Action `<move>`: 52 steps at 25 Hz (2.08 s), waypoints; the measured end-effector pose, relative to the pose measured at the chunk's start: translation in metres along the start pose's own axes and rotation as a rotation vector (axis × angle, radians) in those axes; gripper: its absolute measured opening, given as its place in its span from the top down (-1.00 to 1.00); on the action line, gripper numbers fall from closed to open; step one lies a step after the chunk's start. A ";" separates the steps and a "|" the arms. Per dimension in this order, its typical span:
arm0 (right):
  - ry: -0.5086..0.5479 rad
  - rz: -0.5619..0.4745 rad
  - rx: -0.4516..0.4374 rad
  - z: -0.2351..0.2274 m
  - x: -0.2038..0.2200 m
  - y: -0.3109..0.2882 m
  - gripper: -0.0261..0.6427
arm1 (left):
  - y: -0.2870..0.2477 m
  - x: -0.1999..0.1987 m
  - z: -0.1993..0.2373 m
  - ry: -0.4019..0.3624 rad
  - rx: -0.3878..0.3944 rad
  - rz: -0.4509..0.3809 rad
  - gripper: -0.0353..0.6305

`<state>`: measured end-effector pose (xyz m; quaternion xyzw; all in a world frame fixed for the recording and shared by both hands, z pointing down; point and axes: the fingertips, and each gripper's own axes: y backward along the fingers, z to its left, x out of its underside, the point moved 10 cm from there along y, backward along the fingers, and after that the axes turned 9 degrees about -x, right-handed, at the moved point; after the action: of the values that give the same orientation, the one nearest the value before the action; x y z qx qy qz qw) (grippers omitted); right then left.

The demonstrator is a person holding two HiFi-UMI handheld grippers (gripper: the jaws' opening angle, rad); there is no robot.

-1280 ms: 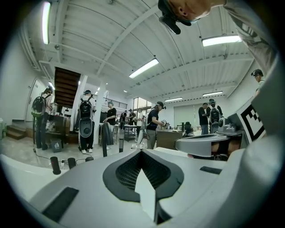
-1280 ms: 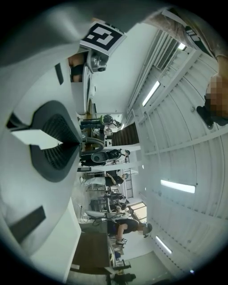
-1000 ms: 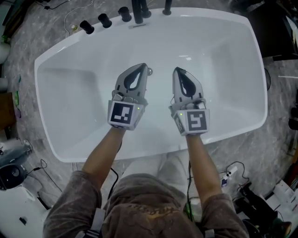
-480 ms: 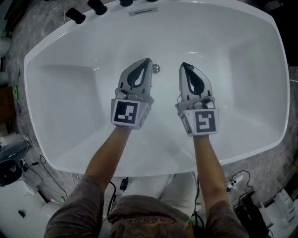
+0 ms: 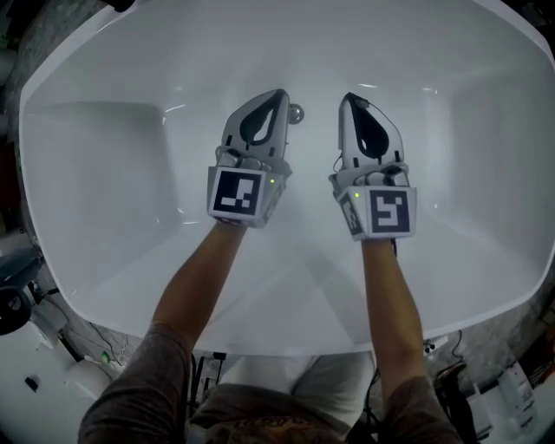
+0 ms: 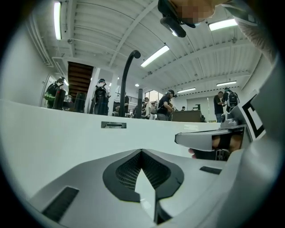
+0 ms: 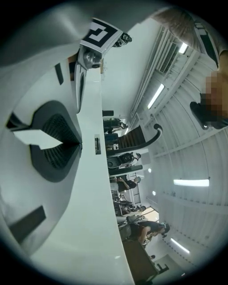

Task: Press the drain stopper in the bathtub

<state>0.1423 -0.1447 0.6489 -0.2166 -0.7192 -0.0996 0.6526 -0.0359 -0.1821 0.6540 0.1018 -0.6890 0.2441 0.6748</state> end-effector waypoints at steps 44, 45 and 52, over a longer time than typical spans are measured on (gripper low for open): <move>-0.126 0.090 -0.043 -0.013 0.135 -0.027 0.92 | -0.124 0.292 0.010 0.111 -0.099 0.572 0.89; -0.128 0.091 -0.038 -0.013 0.134 -0.028 0.92 | -0.126 0.297 0.011 0.114 -0.104 0.601 0.89; -0.145 0.111 -0.029 -0.012 0.138 -0.031 0.92 | -0.132 0.323 0.016 0.109 -0.105 0.762 0.89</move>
<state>0.1320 -0.1520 0.7907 -0.2721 -0.7499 -0.0579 0.6002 -0.0102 -0.2427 0.9975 -0.2094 -0.6519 0.4467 0.5758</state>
